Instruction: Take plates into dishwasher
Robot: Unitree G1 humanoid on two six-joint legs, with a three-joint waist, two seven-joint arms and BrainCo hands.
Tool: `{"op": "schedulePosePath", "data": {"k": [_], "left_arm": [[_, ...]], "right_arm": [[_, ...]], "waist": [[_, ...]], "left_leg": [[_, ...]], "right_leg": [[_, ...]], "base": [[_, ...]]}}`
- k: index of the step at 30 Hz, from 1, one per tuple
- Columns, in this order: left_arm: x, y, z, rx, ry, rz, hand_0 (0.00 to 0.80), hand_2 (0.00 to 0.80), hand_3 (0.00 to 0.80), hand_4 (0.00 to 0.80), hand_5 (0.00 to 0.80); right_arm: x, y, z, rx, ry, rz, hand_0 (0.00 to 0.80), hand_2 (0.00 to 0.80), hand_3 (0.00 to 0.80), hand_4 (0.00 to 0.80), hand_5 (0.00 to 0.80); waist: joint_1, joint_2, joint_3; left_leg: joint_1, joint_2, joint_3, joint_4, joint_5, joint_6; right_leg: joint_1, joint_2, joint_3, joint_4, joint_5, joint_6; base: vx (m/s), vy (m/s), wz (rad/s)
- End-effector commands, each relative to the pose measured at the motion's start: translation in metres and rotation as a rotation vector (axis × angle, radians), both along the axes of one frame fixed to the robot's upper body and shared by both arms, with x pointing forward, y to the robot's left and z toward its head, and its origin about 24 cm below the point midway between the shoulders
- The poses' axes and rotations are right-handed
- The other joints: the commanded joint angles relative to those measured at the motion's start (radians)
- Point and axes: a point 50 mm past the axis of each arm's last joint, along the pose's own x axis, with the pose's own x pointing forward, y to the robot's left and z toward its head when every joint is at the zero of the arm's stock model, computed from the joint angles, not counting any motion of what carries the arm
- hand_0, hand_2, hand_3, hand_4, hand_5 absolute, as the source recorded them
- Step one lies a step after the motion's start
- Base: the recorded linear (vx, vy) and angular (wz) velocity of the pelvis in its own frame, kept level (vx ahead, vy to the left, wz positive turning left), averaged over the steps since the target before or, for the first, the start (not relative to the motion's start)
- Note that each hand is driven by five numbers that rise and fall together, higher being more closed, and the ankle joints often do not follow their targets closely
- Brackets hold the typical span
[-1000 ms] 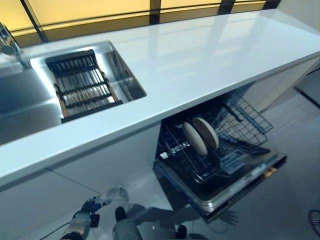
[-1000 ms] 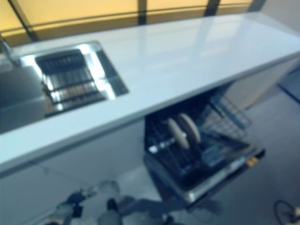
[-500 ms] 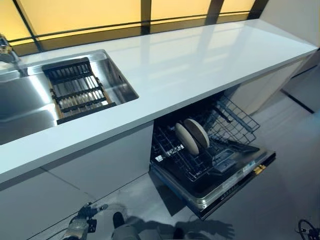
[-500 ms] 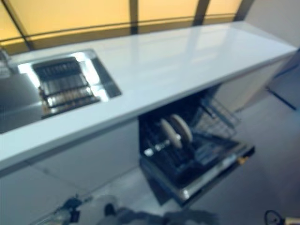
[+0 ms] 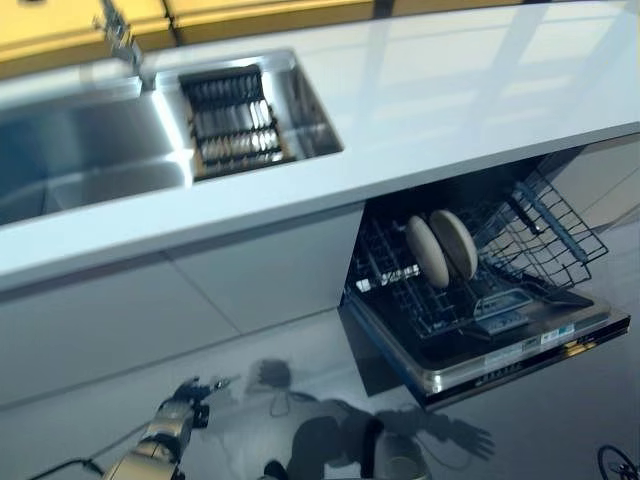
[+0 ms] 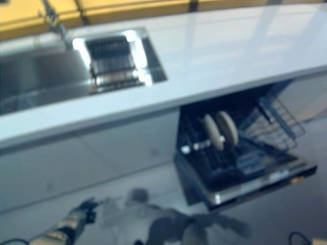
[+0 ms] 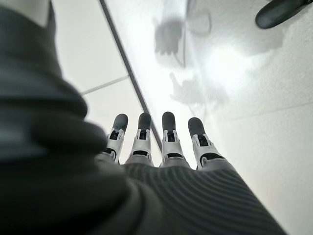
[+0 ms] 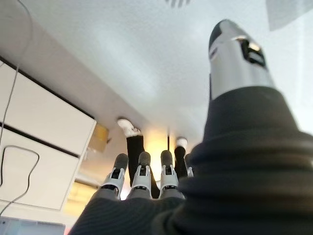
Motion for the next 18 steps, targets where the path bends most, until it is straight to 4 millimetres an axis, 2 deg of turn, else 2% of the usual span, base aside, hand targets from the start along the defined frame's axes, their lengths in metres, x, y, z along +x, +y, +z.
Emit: {"op": "schedulePosePath", "data": {"k": [1, 5, 7, 9, 10, 12, 13, 14, 15, 16, 17, 18], "left_arm": [[-0.036, -0.004, -0.019, -0.053, 0.106, 0.048, 0.000, 0.000, 0.000, 0.000, 0.000], [-0.053, 0.001, -0.024, -0.068, 0.149, 0.072, 0.000, 0.000, 0.000, 0.000, 0.000], [-0.056, 0.002, -0.024, -0.072, 0.157, 0.072, 0.000, 0.000, 0.000, 0.000, 0.000], [-0.054, 0.000, -0.024, -0.069, 0.157, 0.025, 0.000, 0.000, 0.000, 0.000, 0.000], [-0.054, 0.000, -0.024, -0.069, 0.158, 0.019, 0.000, 0.000, 0.000, 0.000, 0.000], [-0.056, -0.003, -0.026, -0.061, 0.178, -0.018, 0.000, 0.000, 0.000, 0.000, 0.000], [-0.058, -0.003, -0.026, -0.054, 0.191, -0.025, 0.000, 0.000, 0.000, 0.000, 0.000], [-0.061, -0.002, -0.027, -0.045, 0.208, -0.030, 0.000, 0.000, 0.000, 0.000, 0.000], [-0.065, 0.001, -0.027, -0.033, 0.224, -0.035, 0.000, 0.000, 0.000, 0.000, 0.000], [-0.067, 0.004, -0.026, -0.023, 0.232, -0.033, 0.000, 0.000, 0.000, 0.000, 0.000], [-0.071, 0.009, -0.026, -0.015, 0.243, -0.025, 0.000, 0.000, 0.000, 0.000, 0.000], [-0.075, 0.015, -0.024, -0.012, 0.255, -0.008, 0.000, 0.000, 0.000, 0.000, 0.000]], "right_arm": [[0.003, -0.013, 0.016, -0.086, 0.011, -0.011, 0.000, 0.000, 0.000, 0.000, 0.000], [0.010, -0.013, 0.017, -0.100, -0.002, 0.041, 0.000, 0.000, 0.000, 0.000, 0.000], [0.011, -0.013, 0.018, -0.098, 0.001, 0.051, 0.000, 0.000, 0.000, 0.000, 0.000], [0.013, -0.012, 0.017, -0.103, 0.012, 0.080, 0.000, 0.000, 0.000, 0.000, 0.000], [0.013, -0.012, 0.018, -0.104, 0.014, 0.083, 0.000, 0.000, 0.000, 0.000, 0.000], [0.013, -0.018, 0.023, -0.115, 0.037, 0.130, 0.000, 0.000, 0.000, 0.000, 0.000], [0.013, -0.019, 0.024, -0.119, 0.038, 0.149, 0.000, 0.000, 0.000, 0.000, 0.000], [0.012, -0.020, 0.025, -0.127, 0.030, 0.158, 0.000, 0.000, 0.000, 0.000, 0.000], [0.009, -0.020, 0.024, -0.126, 0.026, 0.152, 0.000, 0.000, 0.000, 0.000, 0.000], [0.006, -0.020, 0.023, -0.120, 0.026, 0.148, 0.000, 0.000, 0.000, 0.000, 0.000], [0.003, -0.020, 0.022, -0.119, 0.029, 0.147, 0.000, 0.000, 0.000, 0.000, 0.000], [0.000, -0.019, 0.020, -0.123, 0.032, 0.149, 0.000, 0.000, 0.000, 0.000, 0.000]], "waist": [[0.053, 0.031, 0.052], [0.070, 0.028, 0.037], [0.071, 0.026, 0.031], [0.069, 0.013, 0.023], [0.070, 0.015, 0.024], [0.058, 0.001, 0.015], [0.059, 0.003, 0.019], [0.054, 0.002, 0.022], [0.046, 0.002, 0.021], [0.037, -0.002, 0.017], [0.041, 0.007, 0.017], [0.056, 0.015, 0.009]], "left_leg": [[0.095, -0.083, -0.101, -0.024, -0.064, 0.056], [0.100, -0.112, -0.113, -0.018, -0.070, 0.071], [0.108, -0.115, -0.112, -0.016, -0.073, 0.073], [0.112, -0.131, -0.111, 0.004, -0.082, 0.083], [0.119, -0.129, -0.108, 0.008, -0.089, 0.083], [0.142, -0.145, -0.116, 0.018, -0.095, 0.087], [0.150, -0.143, -0.116, 0.026, -0.101, 0.088], [0.151, -0.140, -0.132, 0.030, -0.095, 0.091], [0.142, -0.137, -0.155, 0.035, -0.087, 0.100], [0.129, -0.139, -0.169, 0.037, -0.077, 0.106], [0.118, -0.121, -0.158, 0.036, -0.063, 0.109], [0.090, -0.100, -0.139, 0.033, -0.029, 0.108]], "right_leg": [[0.032, 0.063, 0.001, -0.197, 0.223, 0.032], [0.046, 0.054, -0.015, -0.200, 0.221, 0.039], [0.054, 0.051, -0.016, -0.207, 0.223, 0.039], [0.059, 0.029, -0.018, -0.225, 0.252, 0.054], [0.064, 0.031, -0.018, -0.229, 0.256, 0.056], [0.069, 0.013, -0.013, -0.269, 0.306, 0.077], [0.076, 0.018, -0.001, -0.282, 0.318, 0.084], [0.074, 0.021, 0.048, -0.256, 0.316, 0.087], [0.064, 0.025, 0.125, -0.194, 0.302, 0.088], [0.053, 0.023, 0.170, -0.159, 0.297, 0.089], [0.061, 0.017, 0.186, -0.100, 0.274, 0.081], [0.089, -0.011, 0.176, -0.058, 0.245, 0.070]], "base": [[-0.158, -0.027, 0.25], [-0.125, 0.001, -0.06], [-0.092, 0.025, 0.01], [-0.085, 0.037, 0.19], [-0.002, 0.054, 0.10], [0.048, 0.061, 0.02], [0.052, 0.010, -0.01], [0.000, 0.000, 0.00], [-0.064, -0.056, 0.00], [-0.118, -0.085, 0.05], [-0.221, -0.150, 0.28], [-0.239, -0.159, 0.25]]}}
